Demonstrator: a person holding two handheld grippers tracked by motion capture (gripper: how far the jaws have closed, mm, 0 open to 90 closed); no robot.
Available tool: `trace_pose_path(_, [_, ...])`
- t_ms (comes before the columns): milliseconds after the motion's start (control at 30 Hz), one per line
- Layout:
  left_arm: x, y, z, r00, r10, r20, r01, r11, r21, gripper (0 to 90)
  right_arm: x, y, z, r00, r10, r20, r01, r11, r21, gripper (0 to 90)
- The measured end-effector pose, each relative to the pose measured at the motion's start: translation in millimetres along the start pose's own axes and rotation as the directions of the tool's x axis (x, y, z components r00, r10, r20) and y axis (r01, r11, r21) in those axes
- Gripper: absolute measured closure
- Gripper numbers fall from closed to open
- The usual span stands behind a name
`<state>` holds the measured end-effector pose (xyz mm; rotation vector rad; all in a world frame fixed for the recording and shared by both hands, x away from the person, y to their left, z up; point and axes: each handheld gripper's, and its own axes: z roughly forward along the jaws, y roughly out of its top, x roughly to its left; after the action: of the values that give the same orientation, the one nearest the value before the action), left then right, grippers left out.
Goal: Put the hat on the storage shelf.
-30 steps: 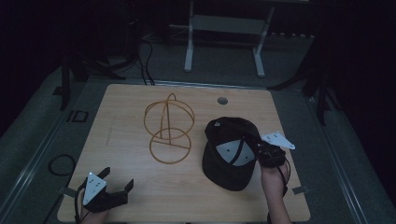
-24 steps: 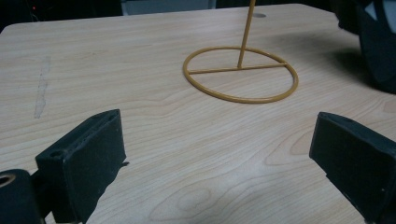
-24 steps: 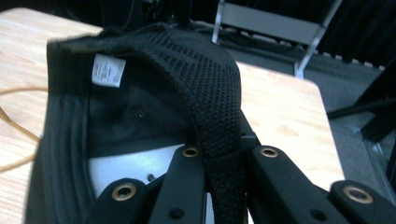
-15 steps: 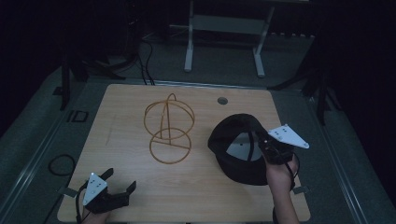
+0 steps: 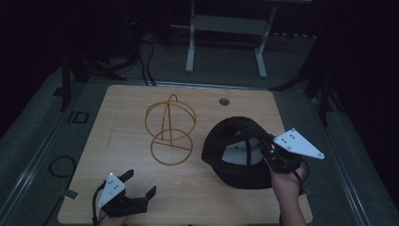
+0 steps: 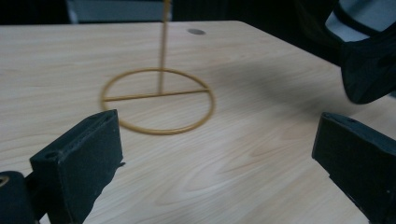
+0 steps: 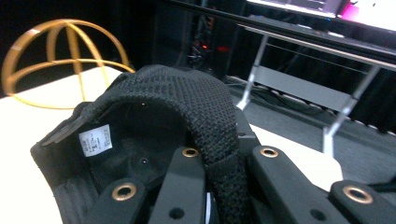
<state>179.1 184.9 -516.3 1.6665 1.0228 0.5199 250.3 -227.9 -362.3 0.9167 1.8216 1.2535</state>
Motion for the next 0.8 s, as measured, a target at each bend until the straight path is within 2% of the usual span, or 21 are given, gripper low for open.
trace_pose_path(33, [0.0,0.0,0.0,1.0,0.0,0.0,0.0,1.0,0.0,2.1,0.0,0.0,0.0,1.0,0.0,0.0,0.0,1.0,0.0,87.5])
trace_pose_path(67, [-6.9,5.5,5.4,0.9994,0.018,0.029,-0.019,0.9997,0.012,2.1,5.8,2.2,-3.1,0.9997,-0.009,-0.022,0.009,1.0,-0.005,87.5])
trace_pose_path(100, [-6.9,5.5,5.4,0.9994,0.018,0.029,-0.019,0.9997,0.012,2.1,5.8,2.2,-3.1,0.9997,-0.009,-0.022,0.009,1.0,-0.005,87.5])
trace_pose_path(133, [-11.6,9.6,10.7,0.9977,0.026,0.063,-0.027,0.9994,0.02,2.1,10.8,3.4,-5.2,0.999,-0.019,-0.041,0.018,1.0,-0.008,87.5])
trace_pose_path(200, [-14.8,13.0,15.5,0.9955,0.025,0.091,-0.027,0.9992,0.03,2.1,15.7,3.7,-7.2,0.9977,-0.026,-0.062,0.026,1.0,-0.013,87.5])
trace_pose_path(300, [-17.3,15.8,19.5,0.9945,0.023,0.103,-0.027,0.9988,0.04,2.1,17.6,3.7,-7.8,0.9971,-0.029,-0.07,0.028,1.0,-0.012,87.5])
trace_pose_path(367, [-24.7,22.3,27.5,0.9934,0.037,0.108,-0.043,0.9978,0.05,2.1,25.0,1.5,-9.8,0.9936,-0.035,-0.108,0.034,0.999,-0.011,87.4])
trace_pose_path(433, [-30.4,26.2,31.2,0.9907,0.058,0.123,-0.063,0.9973,0.038,2.1,28.1,-0.5,-9.6,0.9911,-0.034,-0.128,0.034,0.999,-0.008,87.4])
trace_pose_path(533, [-39.6,33.0,37.1,0.9837,0.082,0.16,-0.087,0.9959,0.025,2.2,31.3,-2.0,-8.8,0.9882,-0.035,-0.149,0.034,0.999,-0.009,87.4])
trace_pose_path(667, [-51.2,44.2,44.7,0.9754,0.115,0.188,-0.118,0.993,0.006,5.5,35.6,-0.1,-8.9,0.9838,-0.045,-0.173,0.043,0.999,-0.014,87.4])
trace_pose_path(700, [-51.2,44.2,44.7,0.9754,0.115,0.188,-0.118,0.993,0.006,5.8,36.9,0.5,-9.1,0.9833,-0.052,-0.175,0.05,0.999,-0.016,87.4])
trace_pose_path(733, [-57.6,49.9,48.7,0.971,0.129,0.202,-0.131,0.9914,-0.002,10.6,38.5,1.5,-9.5,0.9819,-0.056,-0.181,0.054,0.998,-0.019,87.4])
trace_pose_path(800, [-63.2,53.9,51.2,0.966,0.137,0.219,-0.138,0.9904,-0.014,13.6,40.1,2.6,-10.1,0.9812,-0.064,-0.182,0.061,0.998,-0.023,87.4])
